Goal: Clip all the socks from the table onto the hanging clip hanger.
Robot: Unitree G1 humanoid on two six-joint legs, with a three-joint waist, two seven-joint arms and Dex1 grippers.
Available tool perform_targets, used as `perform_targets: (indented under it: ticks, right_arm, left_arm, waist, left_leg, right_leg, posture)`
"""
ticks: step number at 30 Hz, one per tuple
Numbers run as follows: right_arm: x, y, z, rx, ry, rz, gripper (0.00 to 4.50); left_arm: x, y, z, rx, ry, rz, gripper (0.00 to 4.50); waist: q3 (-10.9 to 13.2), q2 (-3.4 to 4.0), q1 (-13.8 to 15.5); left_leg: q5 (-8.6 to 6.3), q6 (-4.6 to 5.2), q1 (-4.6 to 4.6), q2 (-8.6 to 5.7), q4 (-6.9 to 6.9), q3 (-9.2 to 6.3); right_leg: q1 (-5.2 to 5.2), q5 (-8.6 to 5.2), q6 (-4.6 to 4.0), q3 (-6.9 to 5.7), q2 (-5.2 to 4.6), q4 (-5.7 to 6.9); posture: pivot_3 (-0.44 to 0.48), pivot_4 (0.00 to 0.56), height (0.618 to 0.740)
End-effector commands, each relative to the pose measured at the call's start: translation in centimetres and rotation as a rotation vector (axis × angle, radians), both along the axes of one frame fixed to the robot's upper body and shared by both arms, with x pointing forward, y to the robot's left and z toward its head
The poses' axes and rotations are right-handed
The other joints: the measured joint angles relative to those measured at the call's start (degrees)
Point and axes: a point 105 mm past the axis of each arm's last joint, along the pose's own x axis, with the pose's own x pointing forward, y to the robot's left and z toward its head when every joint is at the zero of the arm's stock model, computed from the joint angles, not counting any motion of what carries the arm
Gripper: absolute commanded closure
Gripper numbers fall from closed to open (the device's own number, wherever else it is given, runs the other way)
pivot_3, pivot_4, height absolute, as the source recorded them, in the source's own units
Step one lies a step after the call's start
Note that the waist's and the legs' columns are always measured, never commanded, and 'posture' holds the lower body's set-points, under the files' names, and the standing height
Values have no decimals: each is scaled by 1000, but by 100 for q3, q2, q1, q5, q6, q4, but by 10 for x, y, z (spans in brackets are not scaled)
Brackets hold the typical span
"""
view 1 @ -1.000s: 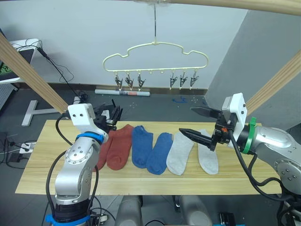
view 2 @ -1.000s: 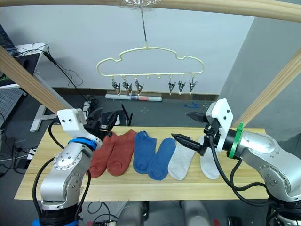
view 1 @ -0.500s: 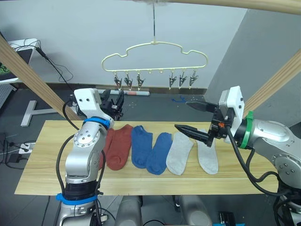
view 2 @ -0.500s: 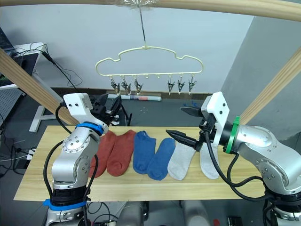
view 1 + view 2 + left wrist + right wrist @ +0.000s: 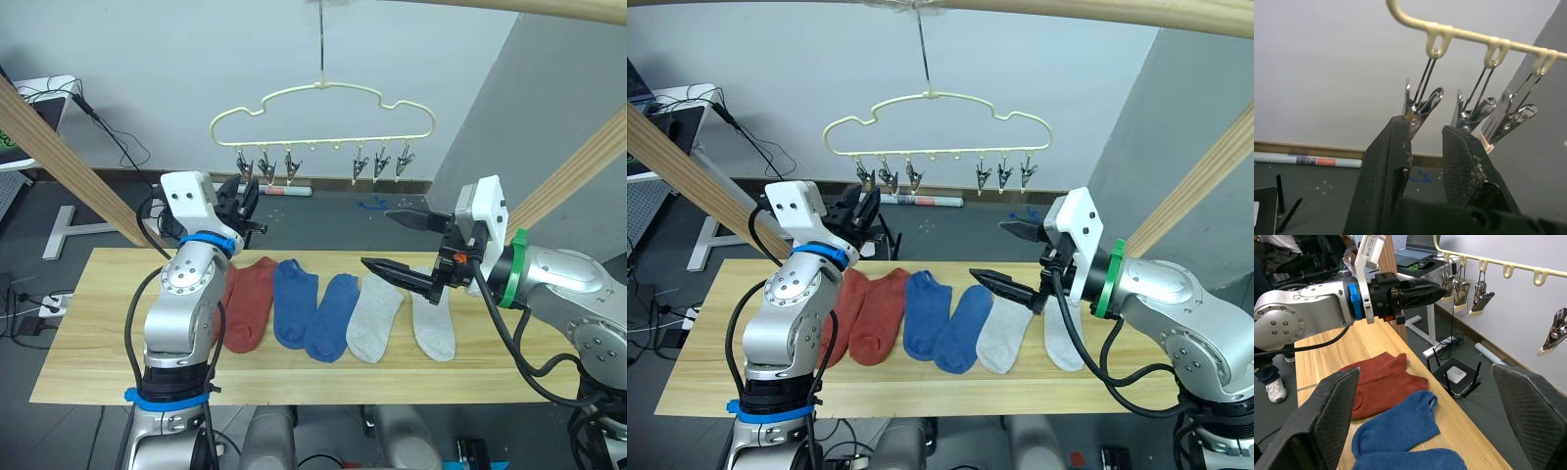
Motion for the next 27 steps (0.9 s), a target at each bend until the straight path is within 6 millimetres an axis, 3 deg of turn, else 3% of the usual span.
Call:
perform_targets:
  ticks: [1, 17, 27]
  right_arm:
    - [-8, 3, 10, 4, -52, 19, 0]
    - [-8, 4, 7, 6, -46, 17, 0]
    - [-9, 4, 6, 3, -44, 16, 0]
  left_arm:
    - [-1, 2, 13, 3, -55, 16, 3142]
    - [-3, 8, 9, 2, -47, 43, 3142]
    - [8, 10, 21, -8, -78, 51, 3142]
  waist:
    - [4, 0, 0]
    - [33, -1, 0]
    - [35, 0, -2]
  left_leg:
    - [0, 0, -1, 0, -2, 0]
    - [0, 0, -3, 0, -9, 0]
    - [0, 0, -5, 0, -15, 0]
  right_leg:
    - [-1, 0, 0, -1, 0, -1]
    - [-2, 0, 1, -1, 0, -12]
    - [-3, 0, 1, -3, 0, -20]
  posture:
    - [-191, 340, 740]
    - [-189, 342, 740]
    - [-189, 340, 740]
